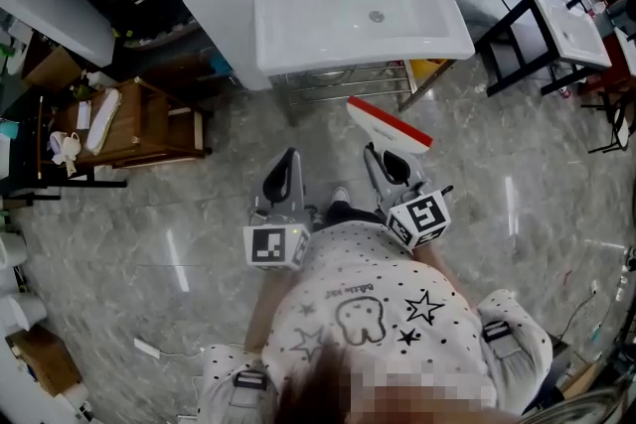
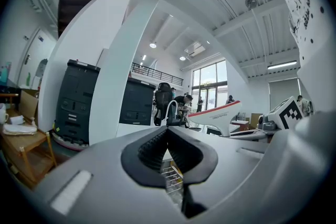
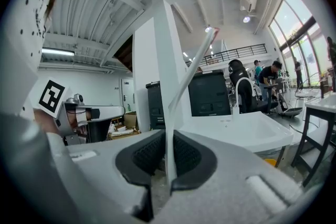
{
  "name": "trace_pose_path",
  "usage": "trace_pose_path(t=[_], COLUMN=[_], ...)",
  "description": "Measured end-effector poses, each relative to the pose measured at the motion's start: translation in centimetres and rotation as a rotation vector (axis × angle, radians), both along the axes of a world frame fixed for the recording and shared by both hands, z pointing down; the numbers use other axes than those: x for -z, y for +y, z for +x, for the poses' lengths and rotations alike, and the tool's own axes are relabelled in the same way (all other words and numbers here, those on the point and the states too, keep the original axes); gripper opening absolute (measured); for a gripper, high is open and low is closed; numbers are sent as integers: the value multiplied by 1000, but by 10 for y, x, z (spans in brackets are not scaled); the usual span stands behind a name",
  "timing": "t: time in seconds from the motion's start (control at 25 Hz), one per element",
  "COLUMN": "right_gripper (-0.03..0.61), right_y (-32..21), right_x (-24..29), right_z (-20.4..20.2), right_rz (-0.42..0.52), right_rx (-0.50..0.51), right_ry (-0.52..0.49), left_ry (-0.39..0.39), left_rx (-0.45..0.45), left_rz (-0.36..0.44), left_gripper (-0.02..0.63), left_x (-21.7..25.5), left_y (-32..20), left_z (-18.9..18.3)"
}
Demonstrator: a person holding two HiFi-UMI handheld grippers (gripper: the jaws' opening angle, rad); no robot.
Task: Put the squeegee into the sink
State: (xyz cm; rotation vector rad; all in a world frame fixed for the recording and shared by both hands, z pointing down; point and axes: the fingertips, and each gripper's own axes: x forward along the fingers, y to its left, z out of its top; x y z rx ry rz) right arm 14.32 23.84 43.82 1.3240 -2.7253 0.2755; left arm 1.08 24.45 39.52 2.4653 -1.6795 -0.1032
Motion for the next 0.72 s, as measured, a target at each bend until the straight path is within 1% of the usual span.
trace_pose_path(t=[0.12, 0.24, 0.4, 0.72], right_gripper=[25, 25, 25, 25], right_y=[-9, -18, -30, -39], right_x=[-3, -6, -10, -13], right_z=[7, 18, 29, 26], right_rz=[-2, -2, -10, -23], right_rx=[0, -9, -20, -9], right_ry=[1, 3, 0, -5], left_ry=[-6, 13, 3, 0], left_rx=[7, 24, 29, 38], left_rz=[11, 14, 18, 5], left_gripper=[-5, -5, -5, -5], left_x=[-1, 2, 1, -1], left_y=[-11, -20, -28, -36], left_z=[4, 9, 14, 11])
